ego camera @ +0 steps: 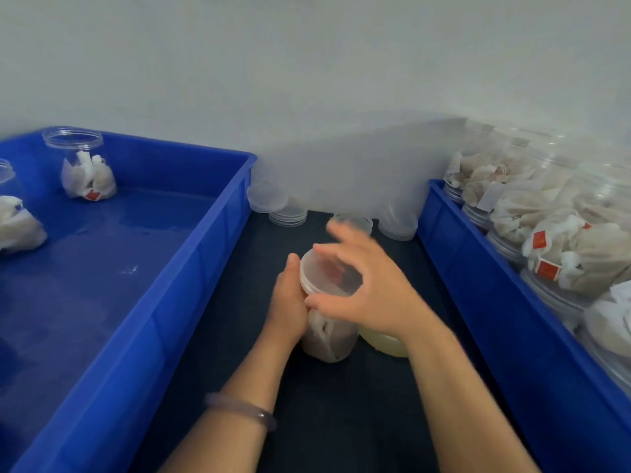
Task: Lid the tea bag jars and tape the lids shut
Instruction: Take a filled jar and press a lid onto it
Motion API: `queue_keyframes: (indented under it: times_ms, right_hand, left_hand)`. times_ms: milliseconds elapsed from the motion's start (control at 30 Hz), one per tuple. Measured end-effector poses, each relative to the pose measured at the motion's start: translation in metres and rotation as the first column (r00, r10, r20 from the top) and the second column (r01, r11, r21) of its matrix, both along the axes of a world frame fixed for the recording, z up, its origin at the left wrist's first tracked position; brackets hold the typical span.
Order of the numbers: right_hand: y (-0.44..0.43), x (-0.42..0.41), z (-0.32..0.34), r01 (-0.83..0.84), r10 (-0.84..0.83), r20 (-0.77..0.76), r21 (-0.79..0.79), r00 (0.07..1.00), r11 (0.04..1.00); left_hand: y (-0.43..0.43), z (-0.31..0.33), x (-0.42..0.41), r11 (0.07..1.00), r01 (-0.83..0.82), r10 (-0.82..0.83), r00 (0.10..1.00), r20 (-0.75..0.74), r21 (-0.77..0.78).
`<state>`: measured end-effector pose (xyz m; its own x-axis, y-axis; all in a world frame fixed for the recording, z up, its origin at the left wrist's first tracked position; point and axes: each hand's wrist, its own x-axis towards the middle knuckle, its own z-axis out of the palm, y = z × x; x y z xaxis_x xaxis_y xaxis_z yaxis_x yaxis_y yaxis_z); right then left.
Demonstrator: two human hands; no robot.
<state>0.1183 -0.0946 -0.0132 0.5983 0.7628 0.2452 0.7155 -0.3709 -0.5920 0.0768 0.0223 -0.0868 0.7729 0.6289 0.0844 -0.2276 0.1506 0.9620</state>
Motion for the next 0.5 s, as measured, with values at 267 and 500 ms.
queue_keyframes:
  times_ms: [267,500]
  right_hand:
    - [0.018,-0.011,-0.033,0.229,-0.257,0.059,0.296,0.965,0.927]
    - [-0.031,0.004,-0.043,0.323,-0.325,-0.194,-0.048,0.925,0.945]
  left_hand:
    - [-0.013,0.002,0.001,0.88,-0.322,0.362,0.931,-0.053,0.349]
    - [0.002,0.007,0.002,0.872,-0.475,0.481,0.876,-0.03,0.118]
